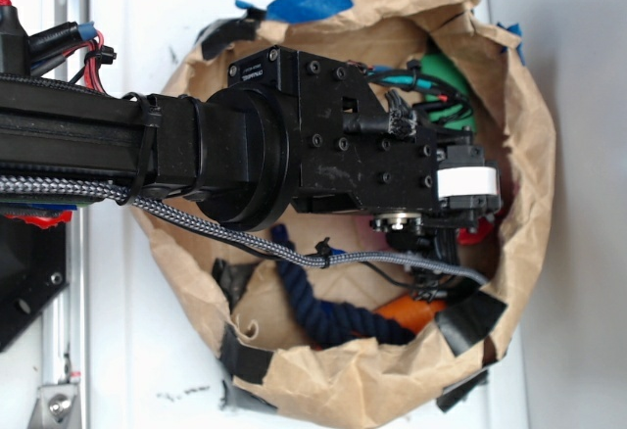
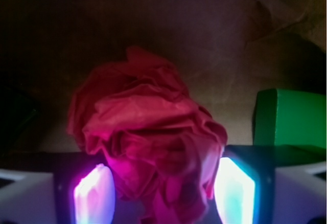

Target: Grab the red paper.

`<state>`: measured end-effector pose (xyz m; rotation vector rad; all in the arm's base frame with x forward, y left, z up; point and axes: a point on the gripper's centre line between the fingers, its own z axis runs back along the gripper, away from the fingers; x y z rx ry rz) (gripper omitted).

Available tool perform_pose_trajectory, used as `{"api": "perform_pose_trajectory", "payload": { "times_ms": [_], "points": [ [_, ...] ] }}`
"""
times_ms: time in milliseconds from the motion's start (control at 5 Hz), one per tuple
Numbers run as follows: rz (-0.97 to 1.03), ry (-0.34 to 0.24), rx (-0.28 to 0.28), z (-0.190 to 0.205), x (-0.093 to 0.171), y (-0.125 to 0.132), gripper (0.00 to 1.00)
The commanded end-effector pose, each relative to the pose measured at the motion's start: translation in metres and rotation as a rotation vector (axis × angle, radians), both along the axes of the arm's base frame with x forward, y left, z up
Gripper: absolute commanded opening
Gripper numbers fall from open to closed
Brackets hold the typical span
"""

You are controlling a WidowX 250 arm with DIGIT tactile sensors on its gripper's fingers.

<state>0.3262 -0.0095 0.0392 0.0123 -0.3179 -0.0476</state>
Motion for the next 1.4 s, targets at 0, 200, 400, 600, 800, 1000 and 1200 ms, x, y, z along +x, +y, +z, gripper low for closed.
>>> {"api": "perform_pose_trajectory", "payload": {
  "times_ms": [0, 200, 400, 600, 800, 1000, 1200],
  "points": [
    [0.007, -0.054, -0.024, 0.022, 0.003, -0.001, 0.0],
    [0.025, -0.053, -0.047, 0.026, 0.003, 0.001, 0.0],
    [0.04, -0.06, -0.06, 0.035, 0.005, 0.002, 0.0],
    [0.057, -0.066, -0.076, 0.051, 0.001, 0.006, 0.0],
    [0.062, -0.079, -0.097, 0.069, -0.007, 0.009, 0.0],
    [0.074, -0.055, -0.123, 0.088, -0.019, 0.014, 0.0],
    [0.126, 0.001, -0.115, 0.116, -0.045, 0.021, 0.0]
  ]
}}
